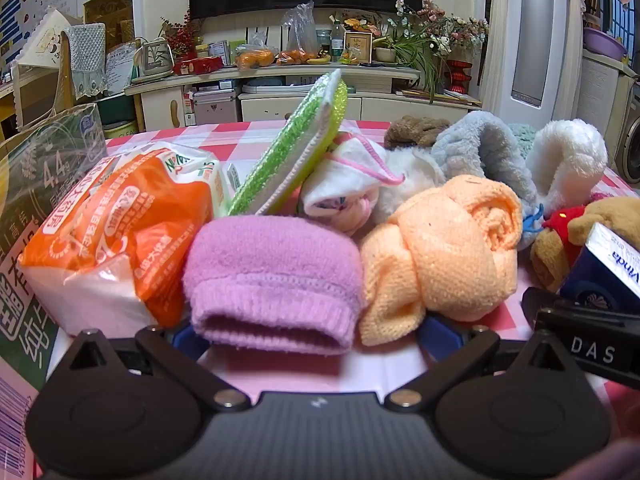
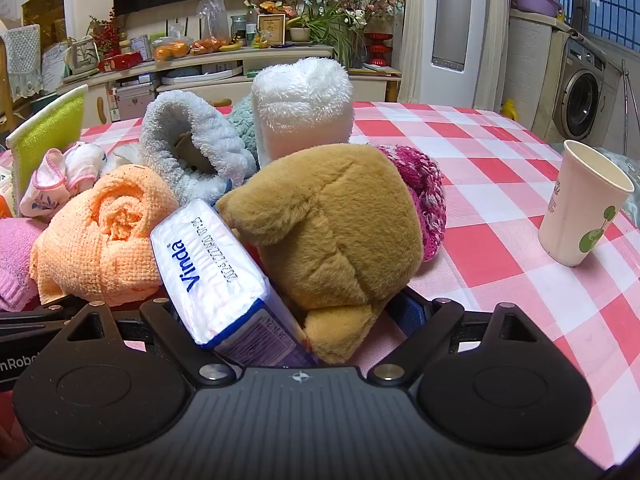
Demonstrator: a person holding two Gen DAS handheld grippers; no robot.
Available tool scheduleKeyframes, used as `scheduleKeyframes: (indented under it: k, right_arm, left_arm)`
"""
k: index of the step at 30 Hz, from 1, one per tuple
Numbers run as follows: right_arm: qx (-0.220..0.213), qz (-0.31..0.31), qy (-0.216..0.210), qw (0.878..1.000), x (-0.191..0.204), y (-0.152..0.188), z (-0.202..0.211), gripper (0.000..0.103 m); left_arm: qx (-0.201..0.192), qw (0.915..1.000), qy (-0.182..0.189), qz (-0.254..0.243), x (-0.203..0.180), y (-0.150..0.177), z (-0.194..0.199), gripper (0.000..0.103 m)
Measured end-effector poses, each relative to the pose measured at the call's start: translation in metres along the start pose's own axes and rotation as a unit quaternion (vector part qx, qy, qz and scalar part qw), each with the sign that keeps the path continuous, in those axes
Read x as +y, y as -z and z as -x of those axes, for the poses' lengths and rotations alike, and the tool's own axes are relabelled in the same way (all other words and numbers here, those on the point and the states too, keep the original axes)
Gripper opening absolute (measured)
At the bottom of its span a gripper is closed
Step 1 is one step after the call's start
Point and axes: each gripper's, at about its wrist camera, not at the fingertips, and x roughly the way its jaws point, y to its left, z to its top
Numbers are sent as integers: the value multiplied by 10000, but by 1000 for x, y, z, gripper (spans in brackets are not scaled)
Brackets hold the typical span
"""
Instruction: Organize soft objects
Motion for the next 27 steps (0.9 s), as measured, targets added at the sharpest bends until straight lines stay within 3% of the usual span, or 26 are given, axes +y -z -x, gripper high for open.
scheduleKeyframes:
  k: [11,27]
  right_arm:
    - [8,36,-62,10000,-3,5,5,103]
    - [-4,352,-57,9994,-5,10,17,103]
  left_arm:
    - [13,10000,-20,21,0,5,6,103]
    - [134,9998,58,-103,8,34,53,102]
